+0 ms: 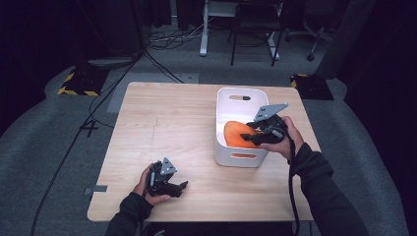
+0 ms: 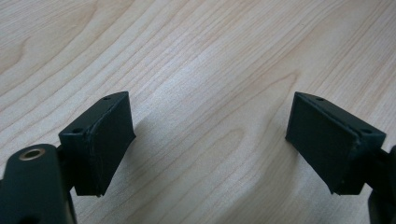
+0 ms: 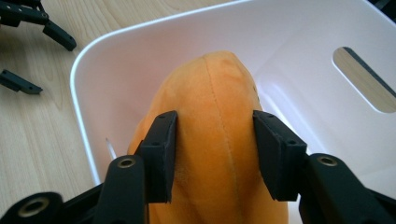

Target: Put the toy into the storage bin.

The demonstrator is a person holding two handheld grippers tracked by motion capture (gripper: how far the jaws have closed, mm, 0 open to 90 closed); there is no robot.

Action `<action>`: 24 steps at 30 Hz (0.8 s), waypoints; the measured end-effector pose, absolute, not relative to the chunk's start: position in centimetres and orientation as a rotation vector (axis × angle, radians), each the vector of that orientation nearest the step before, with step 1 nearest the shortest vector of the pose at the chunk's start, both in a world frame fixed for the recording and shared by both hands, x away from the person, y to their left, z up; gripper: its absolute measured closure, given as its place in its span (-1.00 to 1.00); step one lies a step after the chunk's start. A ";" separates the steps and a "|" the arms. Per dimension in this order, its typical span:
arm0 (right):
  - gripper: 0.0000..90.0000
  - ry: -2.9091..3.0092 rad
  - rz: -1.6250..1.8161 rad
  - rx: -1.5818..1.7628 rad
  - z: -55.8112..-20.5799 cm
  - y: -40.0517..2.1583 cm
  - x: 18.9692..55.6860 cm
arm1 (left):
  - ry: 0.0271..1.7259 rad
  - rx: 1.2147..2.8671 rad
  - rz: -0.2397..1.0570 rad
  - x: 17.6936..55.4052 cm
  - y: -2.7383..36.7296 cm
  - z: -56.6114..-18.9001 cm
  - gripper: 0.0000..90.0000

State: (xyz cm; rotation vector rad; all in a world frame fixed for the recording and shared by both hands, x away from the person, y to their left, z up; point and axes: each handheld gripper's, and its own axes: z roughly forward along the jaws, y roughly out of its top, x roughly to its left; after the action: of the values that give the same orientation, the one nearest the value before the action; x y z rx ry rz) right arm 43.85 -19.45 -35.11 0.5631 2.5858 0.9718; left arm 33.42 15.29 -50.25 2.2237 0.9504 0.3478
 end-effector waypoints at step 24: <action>0.20 2.571 0.998 0.572 -35.3 -20.1 43.8 | 0.951 2.223 0.348 33.4 15.3 -50.3 -0.66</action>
State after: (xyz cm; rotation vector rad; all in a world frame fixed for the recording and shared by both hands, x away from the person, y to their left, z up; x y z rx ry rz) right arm 43.82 -20.13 -35.27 0.5724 2.5706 0.9983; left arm 33.41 15.29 -50.26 2.2230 0.9508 0.3478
